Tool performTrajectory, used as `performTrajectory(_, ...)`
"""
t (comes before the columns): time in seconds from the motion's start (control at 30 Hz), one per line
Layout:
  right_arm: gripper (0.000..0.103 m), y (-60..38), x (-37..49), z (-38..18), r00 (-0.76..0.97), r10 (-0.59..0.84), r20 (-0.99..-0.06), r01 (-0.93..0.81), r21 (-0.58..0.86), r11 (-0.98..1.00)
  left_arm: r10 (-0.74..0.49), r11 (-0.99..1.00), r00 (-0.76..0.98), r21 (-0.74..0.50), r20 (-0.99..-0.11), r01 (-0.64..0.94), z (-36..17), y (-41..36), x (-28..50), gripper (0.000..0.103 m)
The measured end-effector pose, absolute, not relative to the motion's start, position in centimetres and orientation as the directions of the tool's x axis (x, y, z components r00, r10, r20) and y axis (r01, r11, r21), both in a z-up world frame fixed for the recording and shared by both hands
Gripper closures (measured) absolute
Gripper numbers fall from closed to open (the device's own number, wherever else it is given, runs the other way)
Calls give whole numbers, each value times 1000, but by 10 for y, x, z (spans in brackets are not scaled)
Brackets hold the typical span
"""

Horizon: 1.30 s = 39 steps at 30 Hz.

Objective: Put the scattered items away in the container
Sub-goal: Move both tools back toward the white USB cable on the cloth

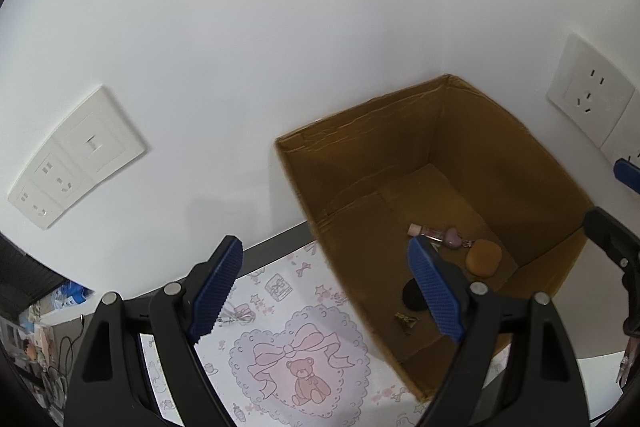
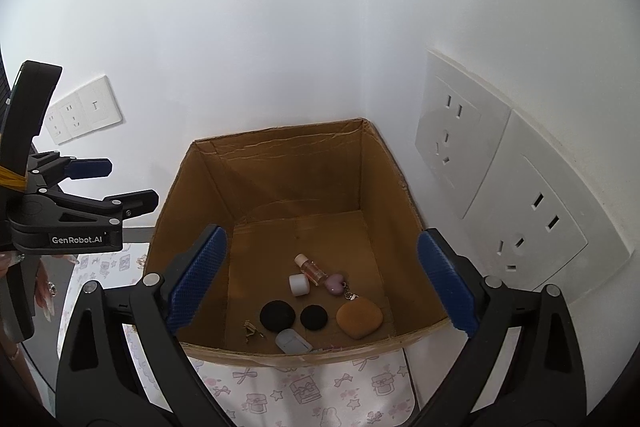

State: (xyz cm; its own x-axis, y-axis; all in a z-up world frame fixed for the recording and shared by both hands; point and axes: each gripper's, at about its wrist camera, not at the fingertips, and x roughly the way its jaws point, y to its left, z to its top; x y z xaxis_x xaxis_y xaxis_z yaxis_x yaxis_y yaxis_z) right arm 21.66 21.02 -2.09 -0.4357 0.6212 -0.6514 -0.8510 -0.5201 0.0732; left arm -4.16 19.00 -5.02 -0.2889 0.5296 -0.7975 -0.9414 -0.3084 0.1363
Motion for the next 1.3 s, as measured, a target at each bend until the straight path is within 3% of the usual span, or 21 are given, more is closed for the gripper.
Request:
performTrajectory(0.77,6,138,107,-17,-527,530,-665,-744,59,-665,404,-591,-440,138,-802,-795,-54,32,-175,19)
performTrajectory(1.3,6,68,-3,-31,-568,478,-670,-678,51,-733,358,-637,-469,157,-807,-755,-67,-62,-257,19)
